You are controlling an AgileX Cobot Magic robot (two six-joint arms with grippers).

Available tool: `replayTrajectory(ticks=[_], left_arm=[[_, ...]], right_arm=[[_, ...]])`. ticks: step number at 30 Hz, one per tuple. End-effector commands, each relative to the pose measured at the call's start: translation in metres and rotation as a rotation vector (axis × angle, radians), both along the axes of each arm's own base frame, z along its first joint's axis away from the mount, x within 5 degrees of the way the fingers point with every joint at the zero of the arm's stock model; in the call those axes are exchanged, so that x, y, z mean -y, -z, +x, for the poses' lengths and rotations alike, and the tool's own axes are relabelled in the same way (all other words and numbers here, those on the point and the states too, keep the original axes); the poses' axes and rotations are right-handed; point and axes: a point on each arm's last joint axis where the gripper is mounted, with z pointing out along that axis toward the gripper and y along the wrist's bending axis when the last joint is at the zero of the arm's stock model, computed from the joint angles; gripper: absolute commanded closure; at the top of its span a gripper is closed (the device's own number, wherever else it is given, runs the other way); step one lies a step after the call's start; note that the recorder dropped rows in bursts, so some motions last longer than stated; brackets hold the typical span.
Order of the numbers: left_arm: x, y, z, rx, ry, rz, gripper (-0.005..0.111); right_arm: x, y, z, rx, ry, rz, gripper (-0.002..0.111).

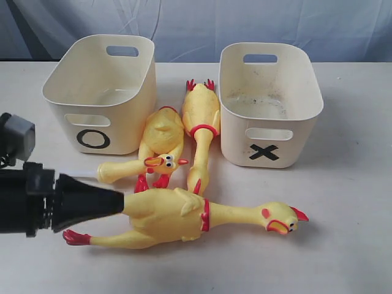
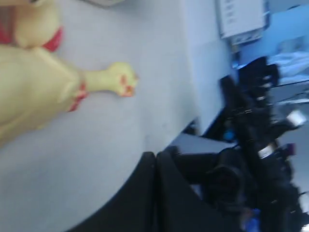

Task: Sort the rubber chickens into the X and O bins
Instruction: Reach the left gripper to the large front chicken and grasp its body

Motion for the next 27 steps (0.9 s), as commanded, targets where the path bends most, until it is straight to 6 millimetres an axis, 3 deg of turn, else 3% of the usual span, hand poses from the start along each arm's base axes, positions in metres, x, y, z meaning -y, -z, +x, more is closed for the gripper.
replayTrajectory(ticks=[1, 2, 4, 6, 9, 17, 20, 23, 24, 26, 27], left_arm=[[0.004, -0.026, 0.008, 0.049, -0.095, -0.216, 0.107], [0.003, -0.029, 0.010, 0.082, -0.113, -0.202, 0.107], [-0.007, -0.021, 0.025, 0.105, -0.265, 0.013, 0.107], [-0.028, -0.008, 0.041, 0.149, -0.464, 0.299, 0.107], [-0.061, 0.002, 0.052, 0.160, -0.764, 0.583, 0.107], [-0.085, 0.002, 0.053, 0.208, -0.926, 0.784, 0.107], [-0.104, 0.002, 0.048, 0.119, -1.136, 0.873, 0.107], [-0.128, 0.004, 0.032, 0.012, -1.196, 1.231, 0.107], [-0.134, 0.005, 0.023, -0.097, -1.222, 1.318, 0.107], [-0.131, 0.006, 0.015, -0.273, -1.280, 1.252, 0.107], [-0.124, 0.008, 0.014, -0.334, -1.206, 1.206, 0.107]], right_arm=[[0.000, 0.000, 0.000, 0.013, -0.003, -0.001, 0.108], [0.000, 0.000, 0.000, 0.013, -0.003, -0.001, 0.108], [0.000, 0.000, 0.000, 0.013, -0.003, -0.001, 0.108], [0.000, 0.000, 0.000, 0.013, -0.003, -0.001, 0.108], [0.000, 0.000, 0.000, 0.013, -0.003, -0.001, 0.108], [0.000, 0.000, 0.000, 0.010, -0.003, -0.001, 0.108], [0.000, 0.000, 0.000, 0.010, -0.003, -0.001, 0.108], [0.000, 0.000, 0.000, 0.010, -0.003, -0.001, 0.108], [0.000, 0.000, 0.000, 0.010, -0.003, -0.001, 0.108], [0.000, 0.000, 0.000, 0.010, -0.003, -0.001, 0.108], [0.000, 0.000, 0.000, 0.010, -0.003, -0.001, 0.108]])
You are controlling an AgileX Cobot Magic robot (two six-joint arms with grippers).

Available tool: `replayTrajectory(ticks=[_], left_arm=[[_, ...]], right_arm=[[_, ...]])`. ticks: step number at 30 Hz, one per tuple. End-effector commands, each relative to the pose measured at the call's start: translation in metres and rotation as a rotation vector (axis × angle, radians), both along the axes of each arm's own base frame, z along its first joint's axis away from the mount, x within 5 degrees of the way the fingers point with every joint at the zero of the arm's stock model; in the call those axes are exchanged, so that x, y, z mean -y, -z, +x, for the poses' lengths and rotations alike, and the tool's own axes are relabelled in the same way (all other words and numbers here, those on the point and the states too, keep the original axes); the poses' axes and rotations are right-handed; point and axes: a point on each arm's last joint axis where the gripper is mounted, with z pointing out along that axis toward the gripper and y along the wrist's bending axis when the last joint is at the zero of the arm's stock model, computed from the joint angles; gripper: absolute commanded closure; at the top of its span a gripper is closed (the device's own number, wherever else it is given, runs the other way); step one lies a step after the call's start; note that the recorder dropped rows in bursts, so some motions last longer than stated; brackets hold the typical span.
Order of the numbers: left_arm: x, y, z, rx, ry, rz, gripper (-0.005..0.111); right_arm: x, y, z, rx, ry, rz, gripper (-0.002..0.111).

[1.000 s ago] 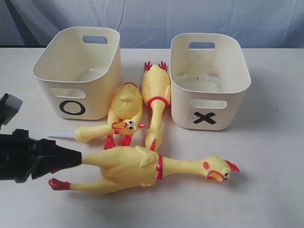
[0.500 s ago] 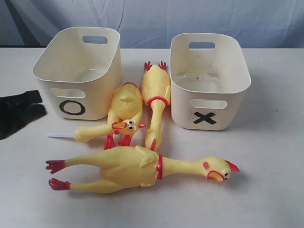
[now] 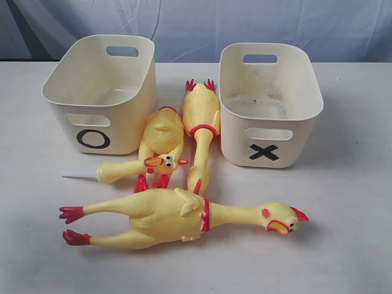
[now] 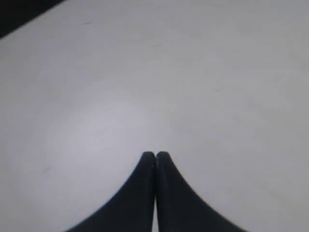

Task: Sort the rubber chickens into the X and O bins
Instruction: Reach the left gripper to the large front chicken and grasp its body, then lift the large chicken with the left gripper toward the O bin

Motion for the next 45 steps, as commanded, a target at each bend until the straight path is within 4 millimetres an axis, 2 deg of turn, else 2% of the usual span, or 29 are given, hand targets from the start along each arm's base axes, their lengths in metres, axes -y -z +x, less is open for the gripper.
replayTrajectory(ticks=[1, 4, 6, 9, 11, 12, 14, 17, 19, 23, 24, 27, 31, 39, 45], left_arm=[[0.017, 0.007, -0.019, -0.243, -0.040, -0.237, 0.107], [0.060, 0.014, -0.021, -0.333, 0.295, -0.601, 0.107], [0.089, 0.005, -0.022, -0.309, 0.611, -0.781, 0.107], [0.129, -0.025, -0.027, -0.071, 1.175, -0.989, 0.107], [0.145, -0.047, -0.027, 0.163, 1.326, -1.100, 0.106], [0.151, -0.054, -0.026, 0.244, 1.377, -1.092, 0.105], [0.159, -0.056, -0.024, 0.267, 1.455, -0.935, 0.102], [0.168, -0.043, -0.024, 0.128, 1.503, -0.601, 0.098], [0.176, -0.036, -0.027, 0.086, 1.529, -0.410, 0.090], [0.194, -0.031, -0.032, 0.118, 1.579, -0.221, 0.060], [0.201, -0.029, -0.036, 0.115, 1.636, -0.156, 0.047], [0.211, -0.020, -0.039, 0.091, 1.754, 0.001, 0.029], [0.219, 0.001, -0.034, -0.003, 1.815, 0.105, 0.025], [0.228, 0.063, -0.020, -0.270, 1.842, 0.193, 0.025], [0.229, 0.085, -0.018, -0.361, 1.830, 0.197, 0.026]], right_arm=[[0.000, 0.000, 0.000, 0.010, -0.003, -0.001, 0.108], [0.000, 0.000, 0.000, 0.012, -0.003, -0.001, 0.108], [0.000, 0.000, 0.000, 0.012, -0.003, -0.001, 0.108], [0.000, 0.000, 0.000, 0.012, -0.003, -0.001, 0.108], [0.000, 0.000, 0.000, 0.012, -0.003, -0.001, 0.108], [0.000, 0.000, 0.000, 0.012, -0.003, -0.001, 0.108], [0.000, 0.000, 0.000, 0.012, -0.003, -0.001, 0.108], [0.000, 0.000, 0.000, 0.012, -0.003, -0.001, 0.108], [0.000, 0.000, 0.000, 0.012, -0.003, -0.001, 0.108], [0.000, 0.000, 0.000, 0.012, -0.003, -0.001, 0.108], [0.000, 0.000, 0.000, 0.010, -0.003, 0.001, 0.108], [0.000, 0.000, 0.000, 0.010, -0.003, 0.001, 0.108], [0.000, 0.000, 0.000, 0.010, -0.003, 0.001, 0.108], [0.000, 0.000, 0.000, 0.010, -0.003, 0.001, 0.108], [0.000, -0.001, 0.000, 0.014, -0.003, -0.001, 0.108]])
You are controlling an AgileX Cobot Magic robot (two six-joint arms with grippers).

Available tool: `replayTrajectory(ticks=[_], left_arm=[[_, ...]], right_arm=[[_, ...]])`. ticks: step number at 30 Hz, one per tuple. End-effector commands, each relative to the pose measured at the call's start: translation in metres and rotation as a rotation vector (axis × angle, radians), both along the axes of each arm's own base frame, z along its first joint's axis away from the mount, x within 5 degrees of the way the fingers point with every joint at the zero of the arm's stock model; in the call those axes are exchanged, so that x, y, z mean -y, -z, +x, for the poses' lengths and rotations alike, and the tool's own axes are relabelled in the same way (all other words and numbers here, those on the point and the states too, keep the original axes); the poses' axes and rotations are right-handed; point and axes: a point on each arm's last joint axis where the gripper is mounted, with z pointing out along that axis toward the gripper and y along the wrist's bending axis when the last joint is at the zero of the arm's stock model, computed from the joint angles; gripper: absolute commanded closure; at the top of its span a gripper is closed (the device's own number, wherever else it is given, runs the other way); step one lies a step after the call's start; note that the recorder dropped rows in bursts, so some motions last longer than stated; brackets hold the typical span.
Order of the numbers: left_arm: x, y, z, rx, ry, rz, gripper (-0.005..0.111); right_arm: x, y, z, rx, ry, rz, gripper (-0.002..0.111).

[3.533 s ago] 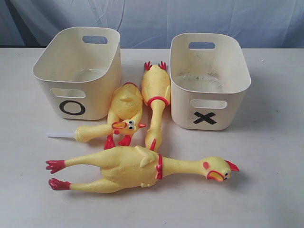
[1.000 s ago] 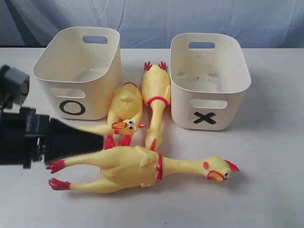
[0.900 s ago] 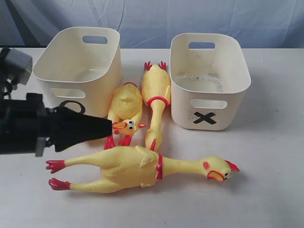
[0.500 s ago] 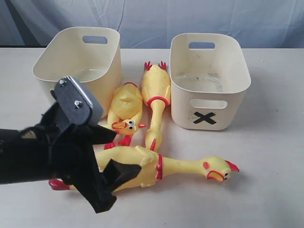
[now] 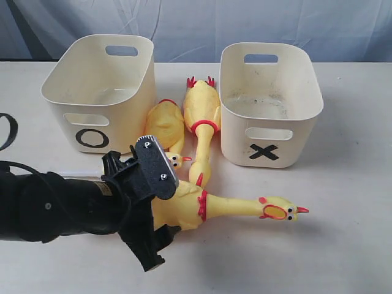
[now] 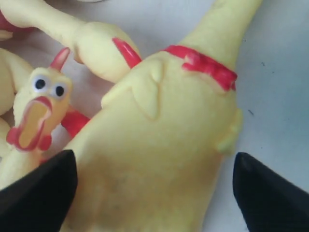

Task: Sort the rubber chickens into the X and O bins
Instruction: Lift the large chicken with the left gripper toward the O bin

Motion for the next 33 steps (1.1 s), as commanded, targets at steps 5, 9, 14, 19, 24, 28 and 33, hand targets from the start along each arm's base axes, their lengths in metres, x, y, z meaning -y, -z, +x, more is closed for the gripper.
replayTrajectory(ticks=[5, 9, 14, 19, 24, 28, 33], left_arm=[[-0.003, 0.026, -0.011, -0.160, -0.009, 0.066, 0.030], [-0.003, 0.026, -0.013, -0.189, -0.016, 0.063, 0.054], [-0.003, 0.028, -0.019, -0.243, 0.026, 0.084, 0.076], [-0.005, 0.031, -0.034, -0.408, 0.062, 0.108, 0.106], [-0.008, 0.027, -0.053, -0.666, -0.026, 0.109, 0.106], [-0.010, 0.016, -0.071, -0.857, 0.011, 0.113, 0.106], [-0.008, 0.013, -0.070, -0.848, -0.011, 0.083, 0.106]], right_arm=[[0.000, -0.001, 0.000, 0.014, -0.003, -0.001, 0.108], [0.000, -0.001, 0.000, 0.014, -0.003, -0.001, 0.108], [0.000, -0.001, 0.000, 0.014, -0.003, -0.001, 0.108], [0.000, 0.000, 0.000, 0.012, -0.003, 0.002, 0.108], [0.000, 0.000, 0.000, 0.012, -0.003, 0.002, 0.108], [0.000, 0.000, 0.000, 0.012, -0.003, 0.000, 0.108], [0.000, 0.000, 0.000, 0.012, -0.003, 0.000, 0.108]])
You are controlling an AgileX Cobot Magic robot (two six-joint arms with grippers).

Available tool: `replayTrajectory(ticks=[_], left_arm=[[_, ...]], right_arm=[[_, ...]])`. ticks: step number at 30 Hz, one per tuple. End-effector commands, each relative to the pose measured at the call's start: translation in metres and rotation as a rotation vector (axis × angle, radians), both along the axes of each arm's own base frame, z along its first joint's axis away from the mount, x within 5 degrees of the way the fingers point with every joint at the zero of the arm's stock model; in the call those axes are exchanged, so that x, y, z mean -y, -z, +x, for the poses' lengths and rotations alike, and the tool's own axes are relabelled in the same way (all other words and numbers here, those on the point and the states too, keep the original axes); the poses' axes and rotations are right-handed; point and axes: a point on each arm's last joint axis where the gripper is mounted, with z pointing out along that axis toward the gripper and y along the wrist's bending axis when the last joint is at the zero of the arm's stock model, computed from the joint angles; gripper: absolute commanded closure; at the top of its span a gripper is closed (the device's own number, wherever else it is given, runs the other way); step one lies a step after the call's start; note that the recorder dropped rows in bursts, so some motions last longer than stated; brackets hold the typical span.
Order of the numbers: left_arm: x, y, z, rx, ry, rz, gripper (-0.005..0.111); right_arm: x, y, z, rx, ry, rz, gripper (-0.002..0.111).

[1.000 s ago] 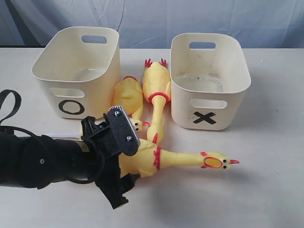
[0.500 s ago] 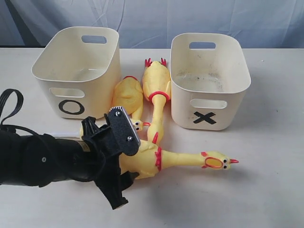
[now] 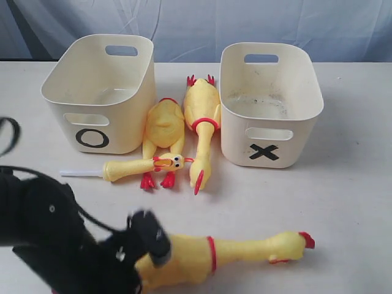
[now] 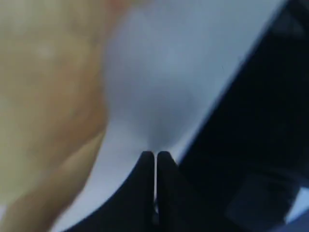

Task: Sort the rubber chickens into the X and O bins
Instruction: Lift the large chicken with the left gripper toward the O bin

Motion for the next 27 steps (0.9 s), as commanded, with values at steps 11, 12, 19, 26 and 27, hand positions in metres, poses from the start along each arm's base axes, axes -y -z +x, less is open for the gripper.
replayTrajectory(ticks=[11, 12, 19, 26, 27], left_arm=[[0.007, -0.029, -0.008, -0.068, -0.075, -0.137, 0.106], [0.011, -0.040, -0.009, -0.083, -0.073, -0.185, 0.106], [0.010, -0.125, 0.016, 0.429, -0.076, -0.424, 0.090], [0.012, -0.087, 0.033, 0.390, -0.142, -0.182, 0.004], [0.013, -0.083, 0.034, 0.379, -0.141, -0.167, 0.004]], right_arm=[[0.000, -0.001, 0.000, 0.014, -0.003, 0.000, 0.108], [0.000, -0.001, 0.000, 0.014, -0.003, 0.000, 0.108], [0.000, 0.000, 0.000, 0.011, -0.003, 0.000, 0.108], [0.000, 0.000, 0.000, 0.011, -0.003, 0.000, 0.108], [0.000, 0.000, 0.000, 0.011, -0.003, 0.000, 0.108]])
